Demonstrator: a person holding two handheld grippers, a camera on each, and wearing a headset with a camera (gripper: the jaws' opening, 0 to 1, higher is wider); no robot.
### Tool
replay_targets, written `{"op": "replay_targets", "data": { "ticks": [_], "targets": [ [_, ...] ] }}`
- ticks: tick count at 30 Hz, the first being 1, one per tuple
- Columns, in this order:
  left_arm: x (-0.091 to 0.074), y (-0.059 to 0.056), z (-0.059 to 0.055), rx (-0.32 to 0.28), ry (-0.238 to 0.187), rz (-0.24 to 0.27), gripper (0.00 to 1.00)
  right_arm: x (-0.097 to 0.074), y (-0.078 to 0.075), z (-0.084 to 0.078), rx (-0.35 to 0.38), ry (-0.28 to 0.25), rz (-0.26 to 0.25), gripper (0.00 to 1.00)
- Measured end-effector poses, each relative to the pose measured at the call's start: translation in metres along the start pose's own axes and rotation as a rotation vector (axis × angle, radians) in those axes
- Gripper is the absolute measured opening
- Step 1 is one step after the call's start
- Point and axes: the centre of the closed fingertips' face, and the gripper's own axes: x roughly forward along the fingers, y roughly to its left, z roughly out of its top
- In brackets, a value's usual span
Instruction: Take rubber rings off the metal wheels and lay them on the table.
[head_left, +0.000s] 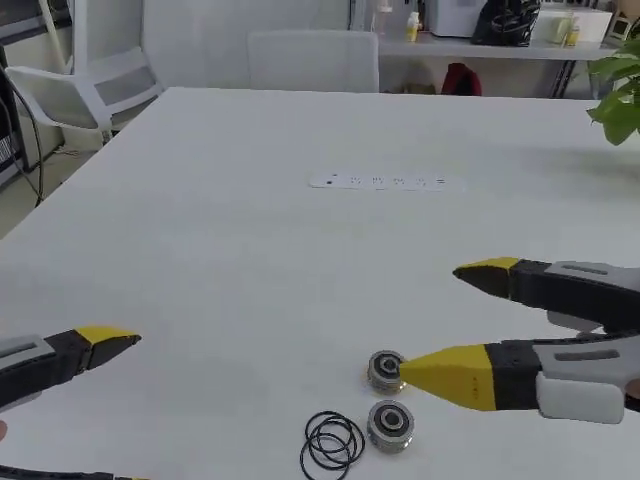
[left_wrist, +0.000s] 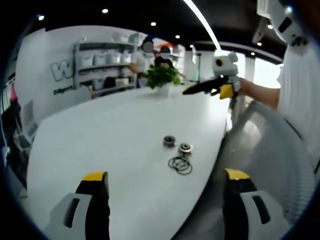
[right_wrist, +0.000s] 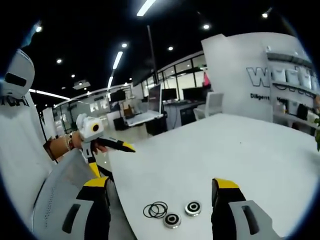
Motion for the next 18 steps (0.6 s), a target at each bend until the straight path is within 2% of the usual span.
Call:
{"op": "replay_targets", "data": {
  "ticks": [4,9,12,18],
  "targets": [
    [-0.002,0.001,0.001,0.004,0.001,0.007,0.99,-0.017,-0.01,-0.003,0.017,-0.019,-0.044,0.89],
    [-0.007,0.006,0.0,0.0,0.008,0.026,1.0,-0.037,-0.025,-0.014,0.038,-0.031,-0.103,0.91],
    [-0.009,0.007,0.001,-0.005,0.008,0.033,1.0,-0.048,-0.035,-0.024,0.061,-0.03,-0.149,0.92],
    [-0.01,0.011,-0.006,-0.014,0.02,0.043,1.0,-0.063,-0.041,-0.047,0.112,-0.009,-0.199,0.97]
  ]
}}
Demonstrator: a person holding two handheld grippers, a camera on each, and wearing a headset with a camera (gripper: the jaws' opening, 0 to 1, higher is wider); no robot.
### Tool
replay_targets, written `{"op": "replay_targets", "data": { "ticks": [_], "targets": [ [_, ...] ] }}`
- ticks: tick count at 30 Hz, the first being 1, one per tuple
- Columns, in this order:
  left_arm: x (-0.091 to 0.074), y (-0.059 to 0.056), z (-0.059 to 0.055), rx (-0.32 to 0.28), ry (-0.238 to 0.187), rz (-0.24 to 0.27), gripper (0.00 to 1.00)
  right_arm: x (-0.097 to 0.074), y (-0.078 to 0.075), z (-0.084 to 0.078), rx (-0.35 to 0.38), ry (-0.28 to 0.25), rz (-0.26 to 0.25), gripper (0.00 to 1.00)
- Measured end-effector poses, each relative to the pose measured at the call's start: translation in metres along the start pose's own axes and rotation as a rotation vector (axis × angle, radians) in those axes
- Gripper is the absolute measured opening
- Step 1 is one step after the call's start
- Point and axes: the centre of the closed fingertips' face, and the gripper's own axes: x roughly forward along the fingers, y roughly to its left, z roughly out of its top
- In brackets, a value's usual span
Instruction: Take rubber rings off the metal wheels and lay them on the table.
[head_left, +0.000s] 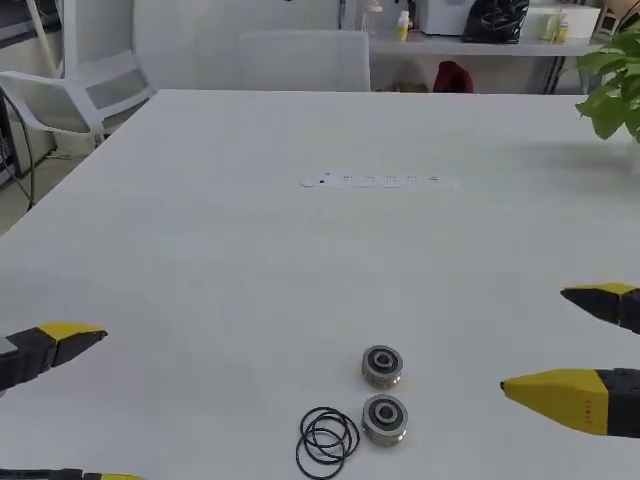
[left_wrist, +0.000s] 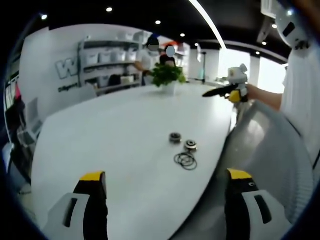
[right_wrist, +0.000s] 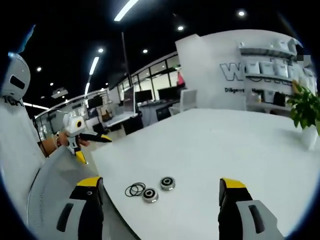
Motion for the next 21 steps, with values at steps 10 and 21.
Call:
{"op": "replay_targets", "data": {
  "ticks": [10,21],
  "targets": [
    [-0.001,0.009,-0.02,-0.028,0.037,0.025,1.0,-0.003,-0.003,-0.04,0.066,0.07,-0.026,0.99],
    [0.003,0.008,-0.039,-0.04,0.09,0.033,1.0,-0.001,-0.006,-0.079,0.068,0.197,-0.039,0.99]
  ]
}}
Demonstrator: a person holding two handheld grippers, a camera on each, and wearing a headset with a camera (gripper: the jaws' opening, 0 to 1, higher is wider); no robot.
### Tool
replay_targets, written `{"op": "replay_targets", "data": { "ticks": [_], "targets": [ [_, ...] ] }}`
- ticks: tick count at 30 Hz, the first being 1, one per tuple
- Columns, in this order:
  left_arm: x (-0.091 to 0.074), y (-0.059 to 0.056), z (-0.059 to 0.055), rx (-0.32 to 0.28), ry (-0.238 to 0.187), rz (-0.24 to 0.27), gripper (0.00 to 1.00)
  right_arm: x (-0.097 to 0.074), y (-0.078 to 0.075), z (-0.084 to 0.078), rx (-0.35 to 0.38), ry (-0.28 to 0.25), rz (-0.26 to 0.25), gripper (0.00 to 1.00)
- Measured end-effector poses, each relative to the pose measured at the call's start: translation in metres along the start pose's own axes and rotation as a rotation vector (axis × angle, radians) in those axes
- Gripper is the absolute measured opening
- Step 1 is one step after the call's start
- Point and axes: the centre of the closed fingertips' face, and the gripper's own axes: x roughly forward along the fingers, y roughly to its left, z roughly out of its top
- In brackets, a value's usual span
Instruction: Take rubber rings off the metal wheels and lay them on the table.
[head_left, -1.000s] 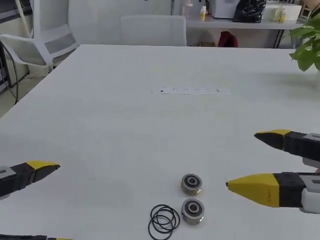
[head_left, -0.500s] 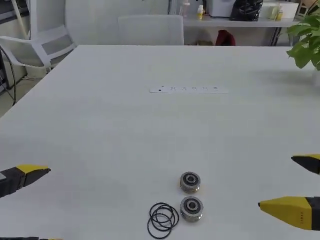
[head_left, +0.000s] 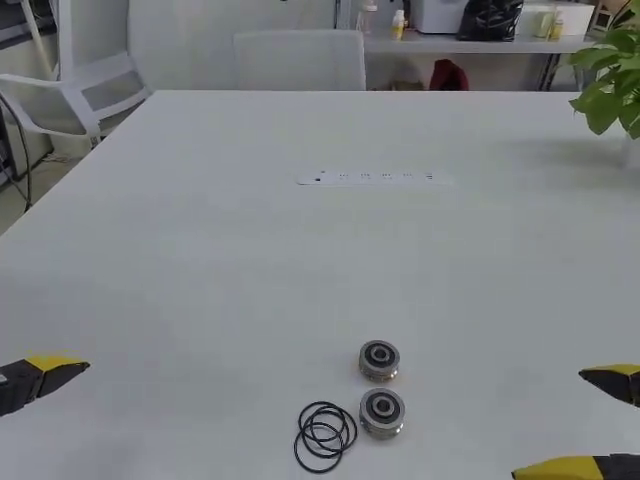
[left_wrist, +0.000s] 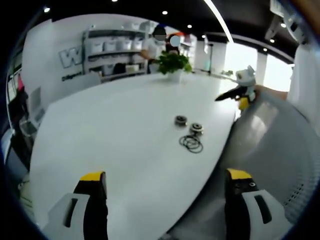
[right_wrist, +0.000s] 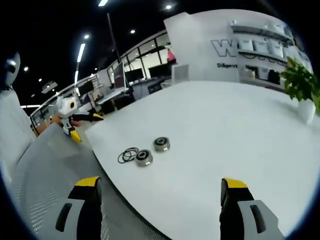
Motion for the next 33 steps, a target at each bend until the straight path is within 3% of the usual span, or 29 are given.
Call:
{"op": "replay_targets", "data": {
  "ticks": [6,12,33],
  "targets": [
    [0.004,0.0,-0.002,-0.032,-0.009,0.007,0.99,-0.001,-0.001,-0.003,0.028,0.006,-0.004,0.94],
    [0.005,-0.001,-0.003,-0.044,-0.014,0.012,0.98,-0.002,-0.002,-0.014,0.02,0.058,-0.018,0.93],
    [-0.004,0.003,-0.006,-0.08,-0.028,0.08,0.93,-0.003,-0.001,-0.017,0.034,0.063,-0.028,0.91]
  ]
}}
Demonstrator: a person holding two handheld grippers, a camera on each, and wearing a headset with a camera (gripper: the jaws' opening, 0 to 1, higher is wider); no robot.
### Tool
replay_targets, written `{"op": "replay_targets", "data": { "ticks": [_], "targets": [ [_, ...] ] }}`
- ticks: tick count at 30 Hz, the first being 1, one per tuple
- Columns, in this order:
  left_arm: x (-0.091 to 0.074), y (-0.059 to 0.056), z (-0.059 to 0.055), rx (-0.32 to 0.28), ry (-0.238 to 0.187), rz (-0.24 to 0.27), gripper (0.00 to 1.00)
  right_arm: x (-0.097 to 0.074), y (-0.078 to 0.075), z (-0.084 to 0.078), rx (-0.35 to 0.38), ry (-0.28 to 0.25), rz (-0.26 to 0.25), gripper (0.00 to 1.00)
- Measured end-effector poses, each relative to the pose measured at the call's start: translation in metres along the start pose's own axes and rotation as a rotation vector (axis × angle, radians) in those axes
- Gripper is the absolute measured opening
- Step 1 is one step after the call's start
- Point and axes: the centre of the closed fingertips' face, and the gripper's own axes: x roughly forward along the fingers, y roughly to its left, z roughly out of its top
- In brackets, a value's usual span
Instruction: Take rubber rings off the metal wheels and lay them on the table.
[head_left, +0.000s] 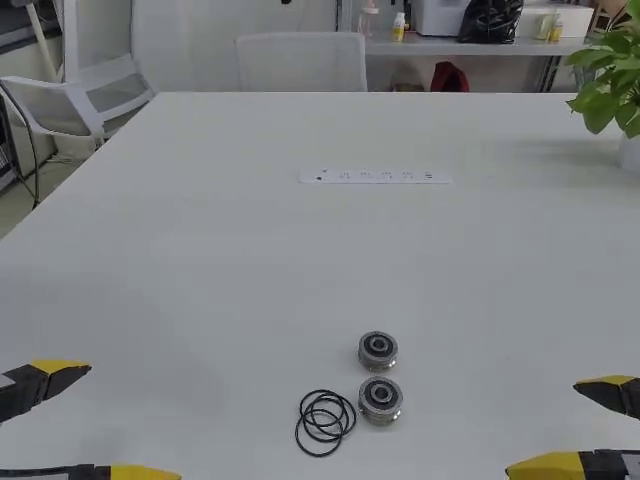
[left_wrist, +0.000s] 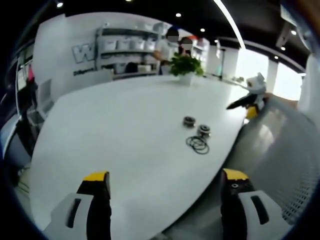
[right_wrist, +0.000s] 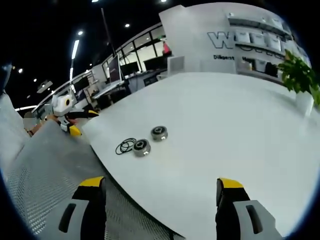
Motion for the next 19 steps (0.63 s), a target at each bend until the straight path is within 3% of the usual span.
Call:
{"op": "replay_targets", "data": {
  "ticks": [12,19],
  "targets": [
    [-0.0026,0.0014,-0.0026,0.002,0.005,0.017,0.89,-0.0002,0.0018,-0.0024,0.012,0.007,-0.003,0.88],
    [-0.0053,-0.0019,-0.0063,-0.016,0.003,0.004,0.85,-0.0015,0.0087,-0.0062,0.075,-0.02,0.021,0.89]
  ]
}}
